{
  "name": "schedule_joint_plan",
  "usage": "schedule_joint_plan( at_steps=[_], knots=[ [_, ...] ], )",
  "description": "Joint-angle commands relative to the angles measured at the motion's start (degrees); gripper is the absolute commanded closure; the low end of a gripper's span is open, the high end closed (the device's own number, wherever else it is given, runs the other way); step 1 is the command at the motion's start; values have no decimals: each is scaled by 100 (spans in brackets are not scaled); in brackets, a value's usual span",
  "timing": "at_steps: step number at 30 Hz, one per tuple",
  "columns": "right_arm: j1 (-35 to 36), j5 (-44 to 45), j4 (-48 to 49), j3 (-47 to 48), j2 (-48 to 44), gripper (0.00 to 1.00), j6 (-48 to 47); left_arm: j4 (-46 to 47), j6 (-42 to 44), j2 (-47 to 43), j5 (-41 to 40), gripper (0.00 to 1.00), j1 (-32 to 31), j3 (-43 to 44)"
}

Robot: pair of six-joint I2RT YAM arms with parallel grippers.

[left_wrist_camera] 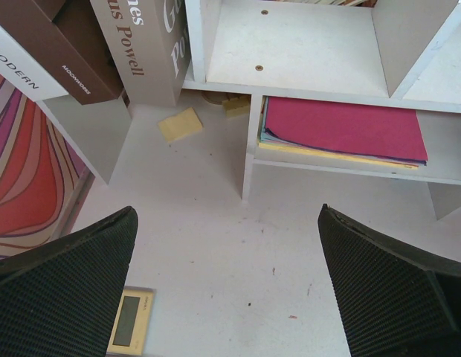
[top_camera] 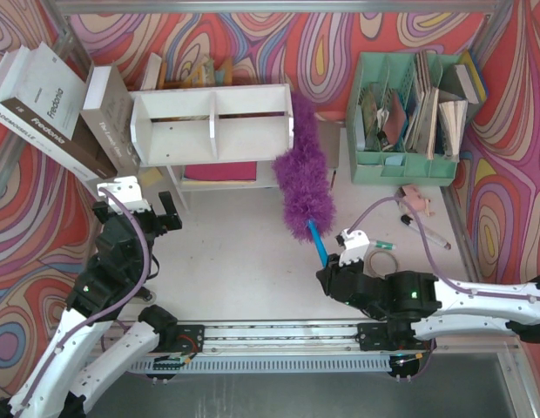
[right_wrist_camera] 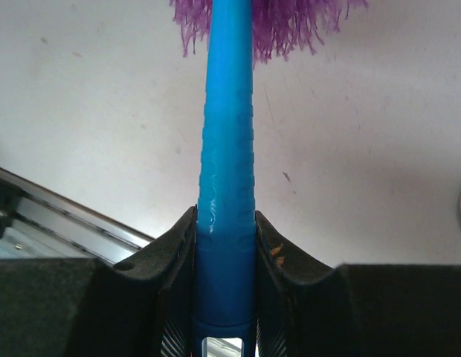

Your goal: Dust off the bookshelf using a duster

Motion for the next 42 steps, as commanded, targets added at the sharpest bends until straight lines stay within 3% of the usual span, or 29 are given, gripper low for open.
schedule_joint_plan(
  at_steps=[1, 14, 32, 42],
  knots=[
    [25, -360, 273, -501, -13, 100, 415, -32, 75, 14, -30, 1, 28, -50],
    [28, -784, 498, -1291, 434, 100, 868, -36, 72, -8, -30, 1, 30, -57],
    [30, 183, 164, 253, -217, 100, -272, -33, 71, 34, -39, 1, 36, -57],
    [25, -360, 231, -415, 130, 100, 290, -24, 88, 64, -30, 1, 38, -56]
  ],
)
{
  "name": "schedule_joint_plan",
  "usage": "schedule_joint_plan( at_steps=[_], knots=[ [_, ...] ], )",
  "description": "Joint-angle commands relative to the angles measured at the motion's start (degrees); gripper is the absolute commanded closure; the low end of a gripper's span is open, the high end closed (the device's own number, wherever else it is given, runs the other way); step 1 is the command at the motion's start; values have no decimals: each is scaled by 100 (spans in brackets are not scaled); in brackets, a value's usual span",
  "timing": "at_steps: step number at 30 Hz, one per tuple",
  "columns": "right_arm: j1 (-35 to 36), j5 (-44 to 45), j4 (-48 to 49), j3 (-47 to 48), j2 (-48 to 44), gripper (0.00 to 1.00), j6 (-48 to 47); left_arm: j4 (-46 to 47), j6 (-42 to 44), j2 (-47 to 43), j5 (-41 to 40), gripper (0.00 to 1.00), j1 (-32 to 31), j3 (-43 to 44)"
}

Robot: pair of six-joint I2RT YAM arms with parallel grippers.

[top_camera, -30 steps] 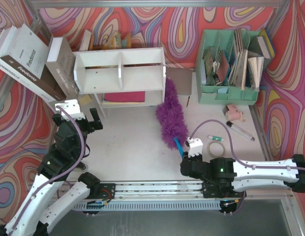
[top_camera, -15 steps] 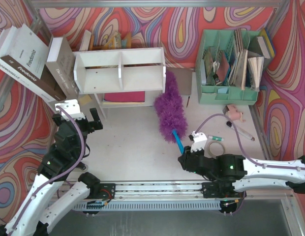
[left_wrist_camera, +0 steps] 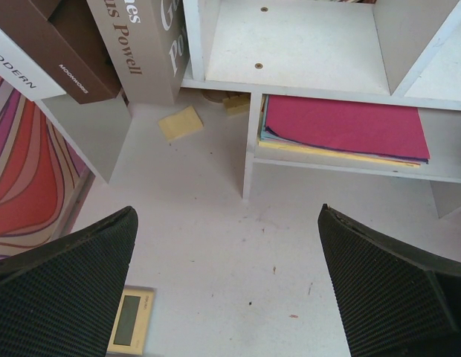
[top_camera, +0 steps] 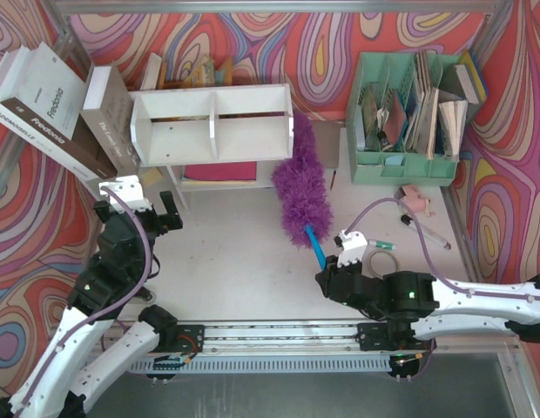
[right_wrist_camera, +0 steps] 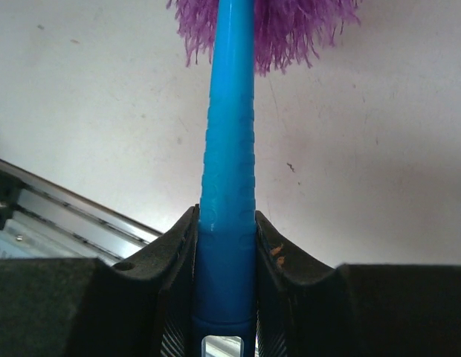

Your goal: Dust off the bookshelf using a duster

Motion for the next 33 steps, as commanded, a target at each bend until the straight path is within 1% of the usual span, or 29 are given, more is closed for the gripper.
schedule_joint_plan(
  at_steps=[1, 4, 7, 12, 17, 23, 28, 33],
  knots=[
    [32, -191, 291, -436, 109, 100, 233, -18, 79, 20, -26, 1, 43, -56],
    [26, -330, 333, -746, 45, 100, 444, -11, 87, 32, -5, 2, 47, -60],
    [27, -409, 285, -846, -69, 100, 440, -28, 88, 29, -4, 2, 42, -54],
    [27, -361, -320, -559, -208, 100, 443, -31, 82, 19, -9, 2, 47, -49],
    [29, -28, -900, -71, -481, 100, 386, -21, 87, 28, -3, 1, 55, -62],
    [28, 309, -596, 328, -1043, 100, -340, -28, 101, 39, -38, 2, 53, -59],
    [25, 306, -731, 636, -1288, 100, -652, -29, 122, 51, -75, 1, 56, -66],
    [29, 301, -130, 559, -1897, 100, -1205, -30, 125, 101, -74, 2, 63, -62]
  ],
)
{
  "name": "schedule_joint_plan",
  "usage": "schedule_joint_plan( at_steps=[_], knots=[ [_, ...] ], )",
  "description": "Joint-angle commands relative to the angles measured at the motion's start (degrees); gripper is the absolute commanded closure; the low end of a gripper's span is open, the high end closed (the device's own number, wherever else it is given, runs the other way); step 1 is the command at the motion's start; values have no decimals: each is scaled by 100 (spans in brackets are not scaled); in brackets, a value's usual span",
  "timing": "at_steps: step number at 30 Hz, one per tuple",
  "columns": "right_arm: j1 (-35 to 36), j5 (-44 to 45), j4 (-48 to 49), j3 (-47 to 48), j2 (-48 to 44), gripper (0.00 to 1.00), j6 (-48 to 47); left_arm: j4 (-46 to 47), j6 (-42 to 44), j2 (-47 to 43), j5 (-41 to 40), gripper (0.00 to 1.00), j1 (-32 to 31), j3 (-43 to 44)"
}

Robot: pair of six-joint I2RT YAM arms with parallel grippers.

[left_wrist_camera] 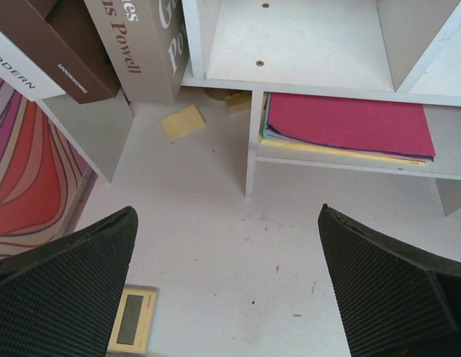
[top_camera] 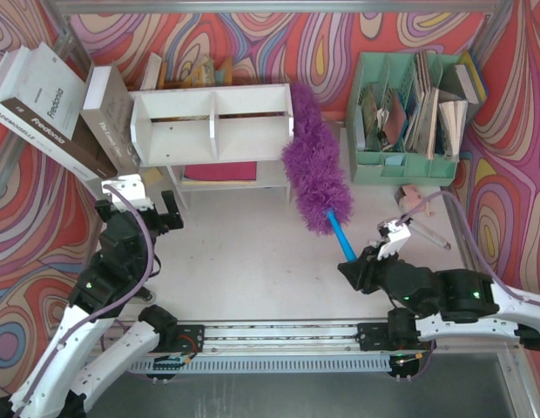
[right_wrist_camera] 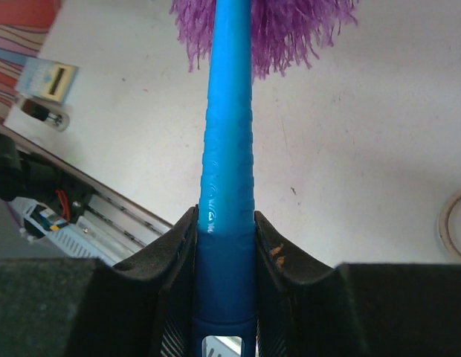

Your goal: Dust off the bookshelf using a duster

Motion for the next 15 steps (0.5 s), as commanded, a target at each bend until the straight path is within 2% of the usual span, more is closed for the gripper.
schedule_joint_plan(
  at_steps=[1, 4, 9, 15],
  knots=[
    [30, 291, 812, 9, -550, 100, -827, -31, 81, 49, -72, 2, 42, -61],
    [30, 267, 1336, -113, -764, 100, -1250, -26, 81, 59, -89, 2, 41, -61],
    [32, -132, 1985, -74, -471, 100, -1948, -30, 81, 55, -111, 2, 41, -59],
    [30, -1319, 1469, 149, 231, 100, -2255, 6, 72, -45, -222, 1, 44, -80]
  ],
)
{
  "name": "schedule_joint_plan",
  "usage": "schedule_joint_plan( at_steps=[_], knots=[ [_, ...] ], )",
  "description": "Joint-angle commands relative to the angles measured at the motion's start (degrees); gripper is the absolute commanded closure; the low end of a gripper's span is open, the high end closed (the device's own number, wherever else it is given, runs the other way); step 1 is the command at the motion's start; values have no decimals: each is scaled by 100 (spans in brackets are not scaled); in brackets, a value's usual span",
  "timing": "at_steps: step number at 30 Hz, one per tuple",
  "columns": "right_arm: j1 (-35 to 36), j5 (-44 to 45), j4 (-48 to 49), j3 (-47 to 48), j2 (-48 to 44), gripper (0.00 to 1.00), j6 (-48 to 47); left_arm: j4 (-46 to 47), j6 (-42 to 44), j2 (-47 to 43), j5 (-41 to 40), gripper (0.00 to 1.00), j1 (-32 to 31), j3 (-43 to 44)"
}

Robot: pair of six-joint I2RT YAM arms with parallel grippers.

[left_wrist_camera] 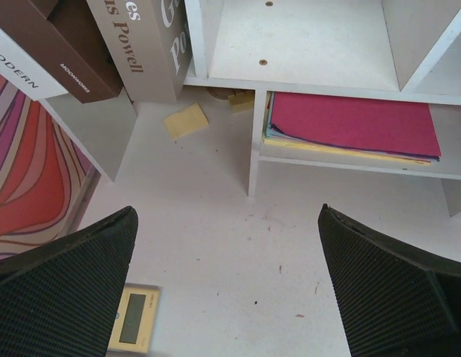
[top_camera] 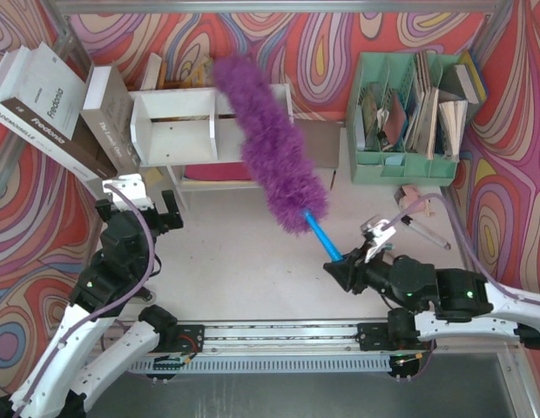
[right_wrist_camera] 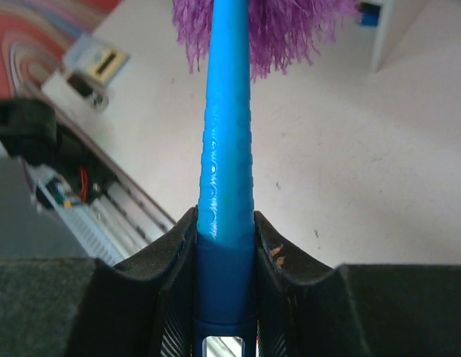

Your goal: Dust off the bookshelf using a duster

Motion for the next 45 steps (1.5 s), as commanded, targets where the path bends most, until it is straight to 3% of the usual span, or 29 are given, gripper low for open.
schedule_joint_plan(
  at_steps=[1, 4, 8, 17, 27, 37, 45],
  knots=[
    [29, -1084, -48, 194, 453, 100, -503, 23, 57, -128, -204, 2, 43, -87],
    [28, -1511, 38, 62, 604, 100, -508, 63, 77, -177, -277, 1, 44, -116],
    [25, -1574, 441, -291, 98, 100, -566, 74, 100, -177, -303, 2, 52, -121],
    [29, -2012, 103, -152, -359, 100, -889, 96, 171, -77, -325, 2, 75, -119],
    [25, -1642, -1156, 204, 91, 100, 323, 130, 162, -57, -393, 1, 87, -121],
    [27, -2418, -319, -255, 485, 100, -128, 110, 176, -90, -405, 1, 93, -139],
    [28, -1721, -566, -344, 586, 100, 304, 113, 209, -58, -393, 2, 95, -142]
  ],
)
